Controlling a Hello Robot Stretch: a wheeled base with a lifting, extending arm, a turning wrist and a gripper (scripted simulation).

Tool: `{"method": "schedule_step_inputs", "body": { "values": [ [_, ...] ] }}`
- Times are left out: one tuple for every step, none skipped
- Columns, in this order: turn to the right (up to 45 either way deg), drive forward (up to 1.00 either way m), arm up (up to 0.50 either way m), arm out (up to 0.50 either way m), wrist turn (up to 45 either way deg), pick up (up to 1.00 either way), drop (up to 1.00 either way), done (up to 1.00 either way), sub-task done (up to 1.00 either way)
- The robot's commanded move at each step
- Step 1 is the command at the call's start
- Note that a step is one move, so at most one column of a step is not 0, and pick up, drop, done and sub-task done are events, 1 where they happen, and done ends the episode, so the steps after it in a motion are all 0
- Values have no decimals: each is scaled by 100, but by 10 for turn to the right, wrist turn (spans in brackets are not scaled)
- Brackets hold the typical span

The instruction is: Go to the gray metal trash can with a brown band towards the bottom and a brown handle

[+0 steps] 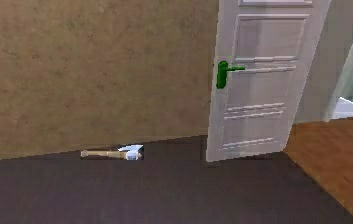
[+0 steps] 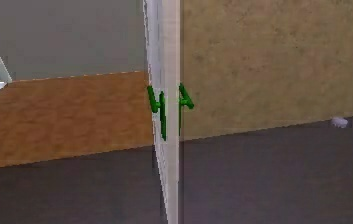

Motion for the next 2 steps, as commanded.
{"method": "schedule_step_inputs", "body": {
  "values": [
    [300,0,0,0,0,0,0,0,0],
    [0,65,0,0,0,0,0,0,0]
  ]
}}
